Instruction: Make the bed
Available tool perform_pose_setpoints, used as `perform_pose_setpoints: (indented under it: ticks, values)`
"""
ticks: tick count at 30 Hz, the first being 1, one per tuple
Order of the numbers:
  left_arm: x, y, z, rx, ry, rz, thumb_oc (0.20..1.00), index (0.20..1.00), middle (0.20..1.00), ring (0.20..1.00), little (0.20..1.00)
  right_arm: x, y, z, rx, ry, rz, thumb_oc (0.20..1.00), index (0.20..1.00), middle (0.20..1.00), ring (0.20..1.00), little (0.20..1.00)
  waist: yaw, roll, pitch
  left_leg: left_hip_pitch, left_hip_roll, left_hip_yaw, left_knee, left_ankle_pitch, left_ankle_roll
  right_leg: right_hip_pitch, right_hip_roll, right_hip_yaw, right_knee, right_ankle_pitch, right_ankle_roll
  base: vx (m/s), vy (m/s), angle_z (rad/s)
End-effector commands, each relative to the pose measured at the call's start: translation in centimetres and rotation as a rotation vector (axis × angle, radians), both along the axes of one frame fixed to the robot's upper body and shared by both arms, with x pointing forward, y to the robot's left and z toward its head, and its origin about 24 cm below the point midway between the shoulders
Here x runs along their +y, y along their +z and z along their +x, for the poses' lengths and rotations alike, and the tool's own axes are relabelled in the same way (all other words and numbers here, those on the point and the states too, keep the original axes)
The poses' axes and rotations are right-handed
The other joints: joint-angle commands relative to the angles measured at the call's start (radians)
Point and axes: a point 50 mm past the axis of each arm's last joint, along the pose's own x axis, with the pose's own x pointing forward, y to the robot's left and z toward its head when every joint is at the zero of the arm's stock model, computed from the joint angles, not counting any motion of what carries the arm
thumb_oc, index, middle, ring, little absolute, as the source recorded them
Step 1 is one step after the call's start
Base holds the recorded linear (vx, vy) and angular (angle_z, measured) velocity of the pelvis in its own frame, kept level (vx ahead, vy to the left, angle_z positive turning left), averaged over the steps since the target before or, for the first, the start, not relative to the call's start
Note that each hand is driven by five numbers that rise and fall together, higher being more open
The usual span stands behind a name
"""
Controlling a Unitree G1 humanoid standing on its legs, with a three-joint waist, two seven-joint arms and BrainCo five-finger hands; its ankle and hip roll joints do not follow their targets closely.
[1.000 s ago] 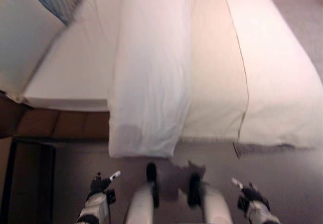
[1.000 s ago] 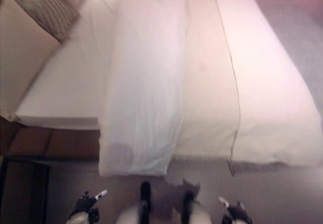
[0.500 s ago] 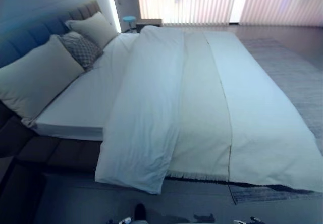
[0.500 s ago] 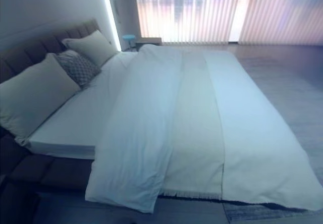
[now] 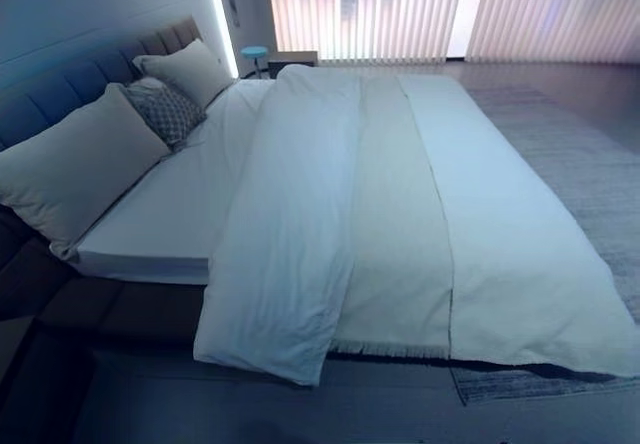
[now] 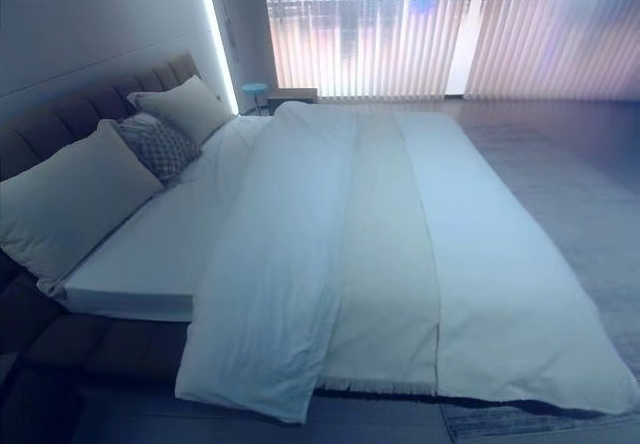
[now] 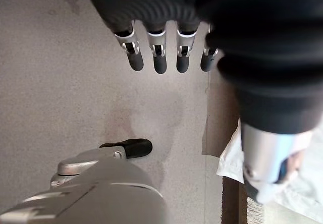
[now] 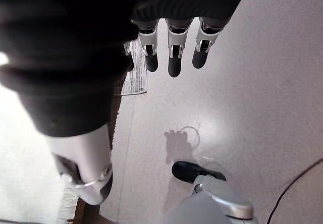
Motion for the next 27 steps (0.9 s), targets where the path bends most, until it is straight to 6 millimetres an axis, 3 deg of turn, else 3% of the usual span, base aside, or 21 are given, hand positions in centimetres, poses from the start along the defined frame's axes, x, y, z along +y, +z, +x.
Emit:
perform_pose_setpoints:
  ticks: [1, 9, 27]
  values:
    - [0.3, 0.6, 2.3, -0.042, -0.098, 0.041, 1.0, 1.0, 1.0, 1.0, 1.0, 1.1, 0.5, 3.1, -0.065, 0.113, 0.004, 1.0, 1.0, 1.0, 1.0, 1.0, -0.002, -0.029, 0.01, 0.017, -0.047, -0.001, -0.026, 0.012, -0.022, 0.091, 0.005, 0.0, -0.096, 0.021, 0.109, 0.01, 0.027, 0.15]
    - [-0.2, 0.4, 2.3, -0.012, -0.208, 0.058, 1.0, 1.0, 1.0, 1.0, 1.0, 1.6, 0.3, 2.9, -0.012, 0.25, -0.02, 1.0, 1.0, 1.0, 1.0, 1.0, 0.001, -0.031, 0.001, 0.032, -0.047, 0.008, -0.026, -0.001, -0.02, 0.108, 0.002, 0.006, -0.098, 0.022, 0.112, 0.01, 0.008, 0.01]
    - [-0.3, 0.6, 2.9, -0.021, -0.325, 0.116, 1.0, 1.0, 1.0, 1.0, 1.0, 1.5, 0.0, 1.9, 0.017, 0.242, -0.03, 1.0, 1.0, 1.0, 1.0, 1.0, 0.0, -0.035, -0.005, 0.045, -0.044, 0.015, -0.026, -0.013, -0.019, 0.118, -0.004, 0.007, -0.099, 0.019, 0.118, 0.0, 0.0, 0.0]
